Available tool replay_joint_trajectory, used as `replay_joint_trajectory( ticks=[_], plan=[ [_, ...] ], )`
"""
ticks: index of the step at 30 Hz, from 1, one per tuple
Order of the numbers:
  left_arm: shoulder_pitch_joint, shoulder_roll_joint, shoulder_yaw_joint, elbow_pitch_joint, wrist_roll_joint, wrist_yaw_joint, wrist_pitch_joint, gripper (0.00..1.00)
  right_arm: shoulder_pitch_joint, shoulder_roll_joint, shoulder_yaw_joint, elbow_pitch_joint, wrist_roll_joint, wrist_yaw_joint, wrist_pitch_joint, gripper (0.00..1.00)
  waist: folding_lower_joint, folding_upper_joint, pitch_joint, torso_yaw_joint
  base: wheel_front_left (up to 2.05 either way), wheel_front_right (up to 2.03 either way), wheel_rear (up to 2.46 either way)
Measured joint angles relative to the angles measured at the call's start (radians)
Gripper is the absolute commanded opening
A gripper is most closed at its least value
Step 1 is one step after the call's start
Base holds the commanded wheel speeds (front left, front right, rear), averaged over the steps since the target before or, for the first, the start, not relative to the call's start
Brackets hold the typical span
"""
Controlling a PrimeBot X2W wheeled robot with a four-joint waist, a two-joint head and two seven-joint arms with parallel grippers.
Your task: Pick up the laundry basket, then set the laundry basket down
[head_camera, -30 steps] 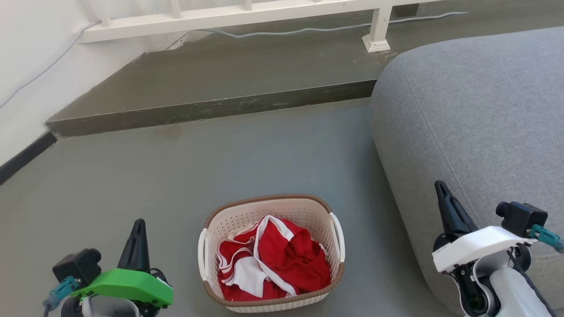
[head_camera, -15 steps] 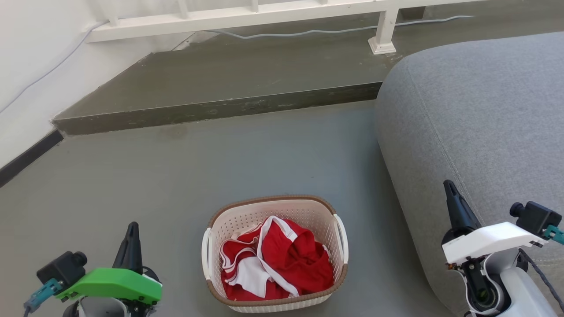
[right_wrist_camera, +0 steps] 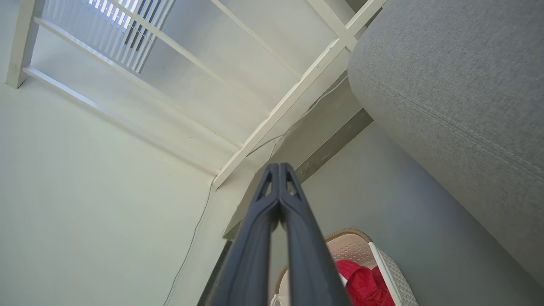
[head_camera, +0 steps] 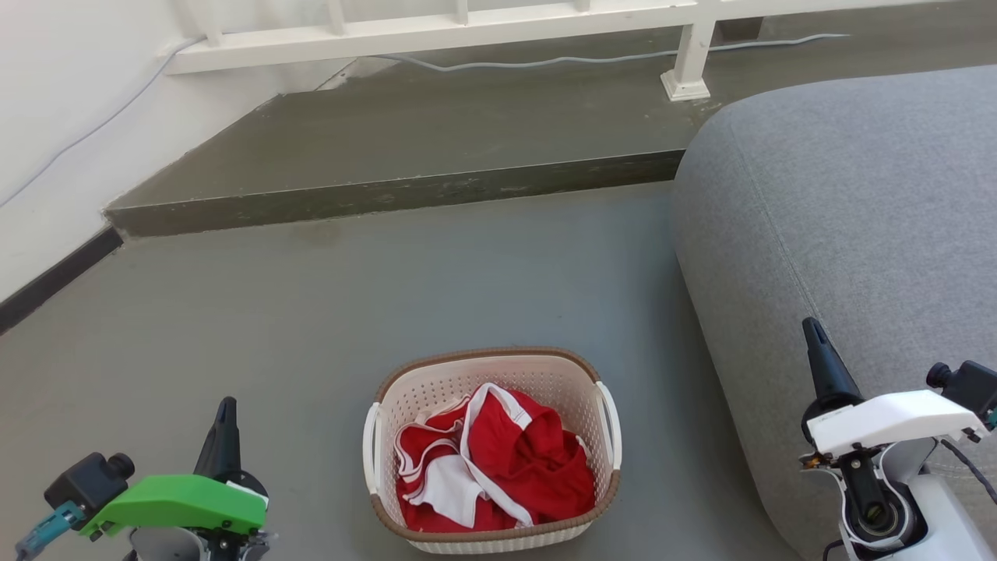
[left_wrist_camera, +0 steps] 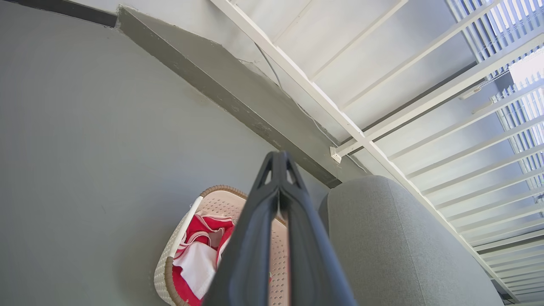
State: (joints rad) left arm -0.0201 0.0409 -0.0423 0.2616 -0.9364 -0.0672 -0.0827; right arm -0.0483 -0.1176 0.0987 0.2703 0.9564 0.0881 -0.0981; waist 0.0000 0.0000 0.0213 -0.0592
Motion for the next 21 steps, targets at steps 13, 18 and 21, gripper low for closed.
replay_joint_trajectory(
  ticks=[13, 18, 21],
  plan=[
    [-0.002, 0.000, 0.026, 0.006, -0.153, -0.012, 0.048, 0.00, -0.003, 0.021, -0.050, 0.001, 0.156, 0.008, 0.046, 0.00, 0.0000, 0.0000, -0.004, 0.014, 0.00, 0.00, 0.00],
    [-0.003, 0.000, 0.040, 0.008, -0.212, -0.017, 0.065, 0.00, -0.003, 0.023, -0.068, 0.001, 0.216, 0.009, 0.065, 0.00, 0.0000, 0.0000, -0.006, 0.019, 0.00, 0.00, 0.00],
    [-0.006, 0.000, 0.044, 0.010, -0.249, -0.021, 0.074, 0.00, -0.003, 0.025, -0.080, 0.002, 0.249, 0.010, 0.074, 0.00, 0.0000, 0.0000, -0.007, 0.023, 0.00, 0.00, 0.00]
  ],
)
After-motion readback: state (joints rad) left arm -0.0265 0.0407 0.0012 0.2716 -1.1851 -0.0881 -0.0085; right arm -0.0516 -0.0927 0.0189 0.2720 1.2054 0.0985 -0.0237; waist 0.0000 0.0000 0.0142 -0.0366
